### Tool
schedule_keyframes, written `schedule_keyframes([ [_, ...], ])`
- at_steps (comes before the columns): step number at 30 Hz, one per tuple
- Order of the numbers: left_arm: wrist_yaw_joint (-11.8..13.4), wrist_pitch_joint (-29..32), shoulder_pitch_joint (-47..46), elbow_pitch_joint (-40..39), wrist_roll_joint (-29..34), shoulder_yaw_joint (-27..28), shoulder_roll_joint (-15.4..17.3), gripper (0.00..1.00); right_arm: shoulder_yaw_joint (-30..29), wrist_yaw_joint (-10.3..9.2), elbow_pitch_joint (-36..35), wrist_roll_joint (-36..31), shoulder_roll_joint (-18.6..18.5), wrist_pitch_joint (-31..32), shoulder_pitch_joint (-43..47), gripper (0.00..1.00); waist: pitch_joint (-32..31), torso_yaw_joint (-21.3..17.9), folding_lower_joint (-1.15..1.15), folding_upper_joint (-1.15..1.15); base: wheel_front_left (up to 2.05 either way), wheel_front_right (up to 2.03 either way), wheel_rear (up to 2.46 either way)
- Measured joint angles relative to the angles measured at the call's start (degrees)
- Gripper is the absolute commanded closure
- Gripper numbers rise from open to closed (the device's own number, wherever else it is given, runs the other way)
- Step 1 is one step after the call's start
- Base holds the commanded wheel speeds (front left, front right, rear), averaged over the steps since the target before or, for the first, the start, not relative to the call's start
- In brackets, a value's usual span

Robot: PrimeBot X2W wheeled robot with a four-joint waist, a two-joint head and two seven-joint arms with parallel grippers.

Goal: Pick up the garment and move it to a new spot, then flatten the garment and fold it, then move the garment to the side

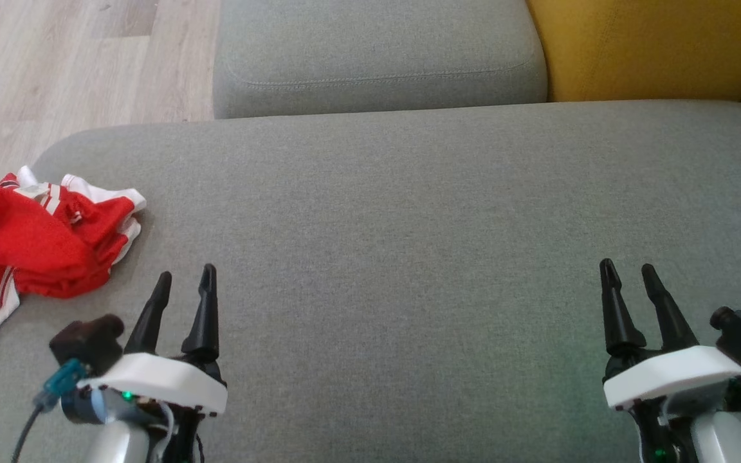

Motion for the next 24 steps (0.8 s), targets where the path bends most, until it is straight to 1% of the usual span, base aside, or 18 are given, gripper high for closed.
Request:
schedule_keyframes([
  [4,0.93,-0.59,0.07,0.13,2.71,-0.99,0.32,0.0,-0.03,0.0,-0.1,-3.08,0.15,-0.09,0.01,0.0,-0.07,0.06,0.0,0.0,0.0,0.0,0.0],
  [15,2.42,-2.54,1.8,0.94,9.07,-2.42,0.55,0.0,-0.13,0.0,-0.44,-10.73,0.4,-0.59,0.44,0.0,-0.36,0.31,0.0,0.0,0.0,0.0,0.0],
  [24,2.46,-3.82,2.18,2.83,12.95,-2.92,0.53,0.0,-0.56,0.0,-0.86,-15.53,1.01,-0.76,1.63,0.0,-0.67,0.62,0.0,0.0,0.0,0.0,0.0],
])
